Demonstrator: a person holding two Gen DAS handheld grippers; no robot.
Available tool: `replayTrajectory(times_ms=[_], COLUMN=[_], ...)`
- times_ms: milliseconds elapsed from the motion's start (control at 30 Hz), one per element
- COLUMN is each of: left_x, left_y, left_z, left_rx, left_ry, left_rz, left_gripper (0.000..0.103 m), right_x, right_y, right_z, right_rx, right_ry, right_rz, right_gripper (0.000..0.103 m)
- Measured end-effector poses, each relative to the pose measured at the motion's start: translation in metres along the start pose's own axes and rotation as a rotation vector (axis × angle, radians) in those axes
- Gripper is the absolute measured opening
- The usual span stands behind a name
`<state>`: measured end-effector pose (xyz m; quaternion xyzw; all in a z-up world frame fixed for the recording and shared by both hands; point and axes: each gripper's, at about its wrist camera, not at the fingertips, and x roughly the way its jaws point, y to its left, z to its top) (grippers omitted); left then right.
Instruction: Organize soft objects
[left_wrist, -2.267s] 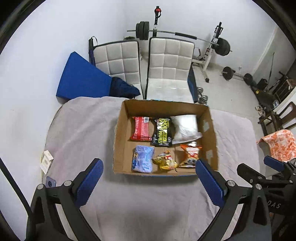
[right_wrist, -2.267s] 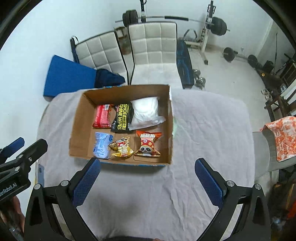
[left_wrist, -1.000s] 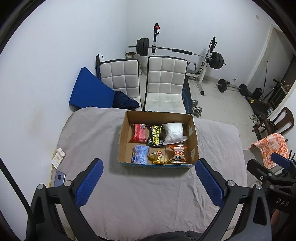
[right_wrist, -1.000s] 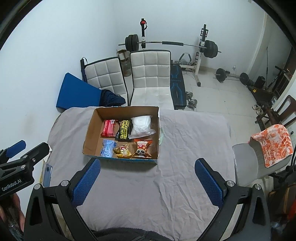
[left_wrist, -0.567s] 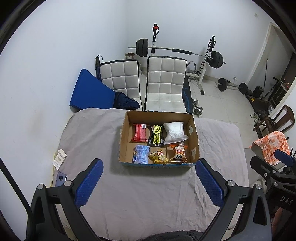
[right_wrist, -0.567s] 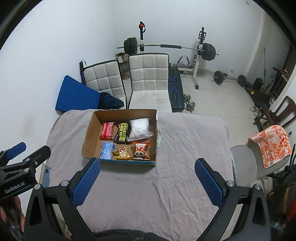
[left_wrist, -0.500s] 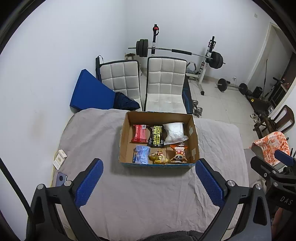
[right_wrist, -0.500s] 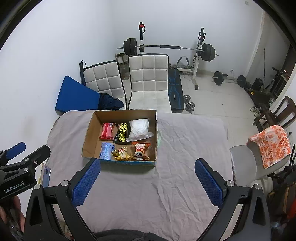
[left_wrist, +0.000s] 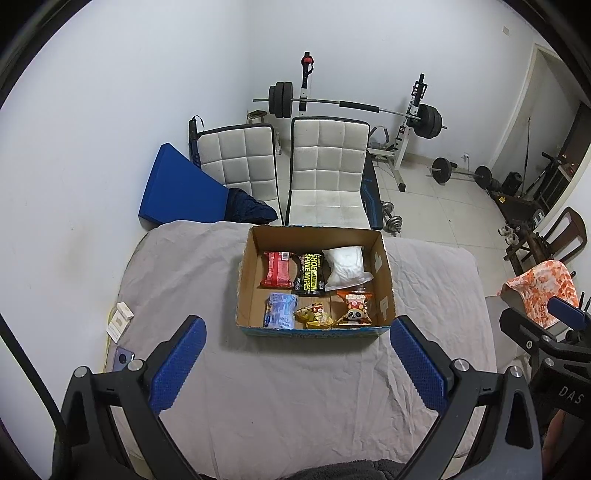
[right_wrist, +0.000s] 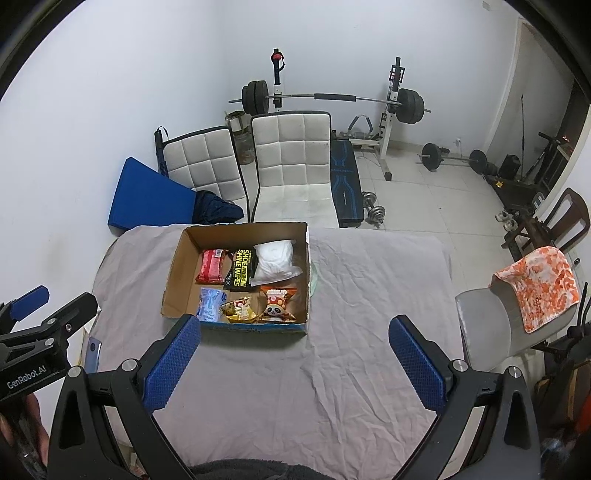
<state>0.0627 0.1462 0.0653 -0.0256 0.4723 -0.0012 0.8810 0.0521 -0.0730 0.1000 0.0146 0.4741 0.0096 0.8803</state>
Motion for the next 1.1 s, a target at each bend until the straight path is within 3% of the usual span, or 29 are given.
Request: replayTrajectory(times_ms=[1100], left_x=[0.0011], left_y=[-0.0013], left_z=[-0.0062], left_rx=[0.021], left_ry=[0.006], left_rz=[-0.01], left_gripper=[0.102], right_x=[0.0029], right_y=[-0.0022], right_z=[-0.0027], right_rx=[0.029], right_ry=[0.029], right_rz=[0.017], right_gripper=[0.103])
